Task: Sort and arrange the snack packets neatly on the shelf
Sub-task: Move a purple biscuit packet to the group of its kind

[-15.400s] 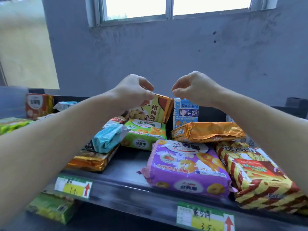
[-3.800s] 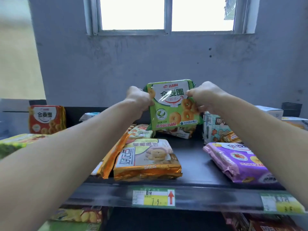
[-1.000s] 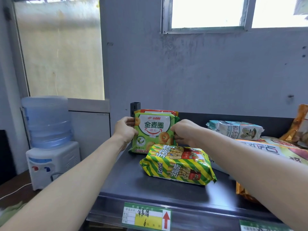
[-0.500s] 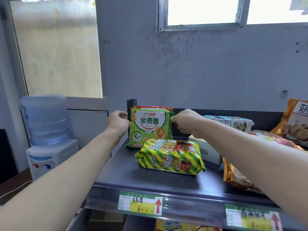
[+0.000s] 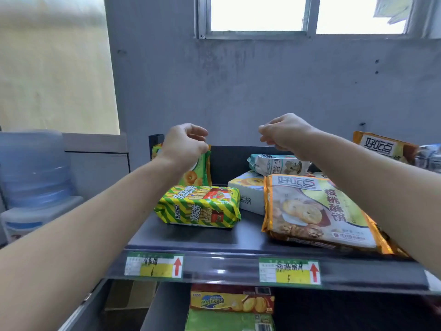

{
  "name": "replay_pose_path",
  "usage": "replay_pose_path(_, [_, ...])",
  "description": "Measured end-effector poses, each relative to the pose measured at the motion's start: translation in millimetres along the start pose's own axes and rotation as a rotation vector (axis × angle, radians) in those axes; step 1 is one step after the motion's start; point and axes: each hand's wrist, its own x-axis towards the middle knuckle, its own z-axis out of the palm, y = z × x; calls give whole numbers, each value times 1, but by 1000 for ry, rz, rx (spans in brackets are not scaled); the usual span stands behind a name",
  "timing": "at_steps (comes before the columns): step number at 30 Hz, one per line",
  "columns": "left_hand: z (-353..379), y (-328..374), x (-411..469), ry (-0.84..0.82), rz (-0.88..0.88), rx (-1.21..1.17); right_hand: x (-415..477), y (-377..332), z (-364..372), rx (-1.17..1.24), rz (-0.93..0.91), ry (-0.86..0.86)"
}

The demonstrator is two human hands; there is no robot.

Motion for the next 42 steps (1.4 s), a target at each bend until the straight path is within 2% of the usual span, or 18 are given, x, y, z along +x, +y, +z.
replay_pose_path(13, [155,109,-38,-265,75,-106,-46,85,-165,-229,-75,92])
replay_pose_path(25, [312,199,-110,-481,85,-143,-95,178,-306,-347,20,93])
replay_pose_path(35, [391,238,-146,-584,87,-185,-127,220,-391,-392,62,121])
replay_pose_path(42, [413,255,-160,-665,104,-214,-149,233,-417,-400,95,201])
